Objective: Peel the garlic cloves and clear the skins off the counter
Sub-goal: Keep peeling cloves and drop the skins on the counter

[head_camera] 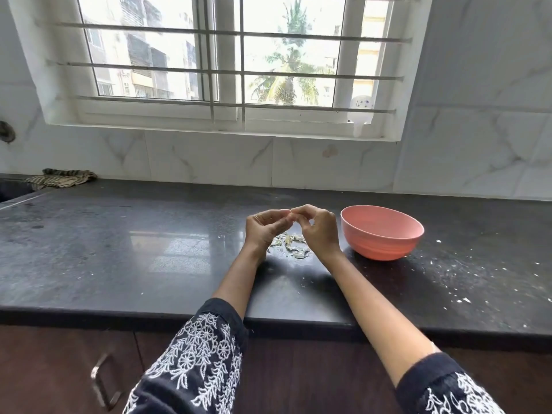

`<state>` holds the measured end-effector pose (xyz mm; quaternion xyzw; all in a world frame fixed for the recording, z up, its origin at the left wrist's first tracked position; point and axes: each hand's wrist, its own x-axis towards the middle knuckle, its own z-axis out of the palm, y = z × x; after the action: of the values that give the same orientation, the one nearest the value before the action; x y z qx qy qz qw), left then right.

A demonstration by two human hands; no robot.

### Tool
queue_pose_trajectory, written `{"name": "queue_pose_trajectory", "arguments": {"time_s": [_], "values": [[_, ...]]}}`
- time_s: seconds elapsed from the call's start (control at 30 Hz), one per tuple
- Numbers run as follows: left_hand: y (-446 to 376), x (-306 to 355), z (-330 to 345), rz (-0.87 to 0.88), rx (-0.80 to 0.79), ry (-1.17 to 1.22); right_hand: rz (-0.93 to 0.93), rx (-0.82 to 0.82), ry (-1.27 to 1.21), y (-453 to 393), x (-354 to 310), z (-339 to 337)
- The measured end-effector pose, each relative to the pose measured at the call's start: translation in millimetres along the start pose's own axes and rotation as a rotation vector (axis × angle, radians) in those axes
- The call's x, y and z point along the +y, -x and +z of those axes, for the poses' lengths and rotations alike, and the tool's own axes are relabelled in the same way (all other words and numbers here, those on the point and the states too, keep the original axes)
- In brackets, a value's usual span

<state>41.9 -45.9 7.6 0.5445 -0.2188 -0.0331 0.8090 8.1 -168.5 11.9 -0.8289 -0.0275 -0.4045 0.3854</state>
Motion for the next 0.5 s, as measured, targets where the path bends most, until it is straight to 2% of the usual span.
{"name": "queue_pose_trajectory", "arguments": {"time_s": [0.33, 0.5], "values": [[-2.8, -0.3, -0.5, 0.006, 0.038, 0.061, 0.051, 0.065, -0.081, -2.5, 1.1, 0.1], [-1.6, -0.5, -0.8, 0.011, 0.036, 0.047, -0.001, -0.012, -0.031, -0.7, -1.8, 0.4]]}}
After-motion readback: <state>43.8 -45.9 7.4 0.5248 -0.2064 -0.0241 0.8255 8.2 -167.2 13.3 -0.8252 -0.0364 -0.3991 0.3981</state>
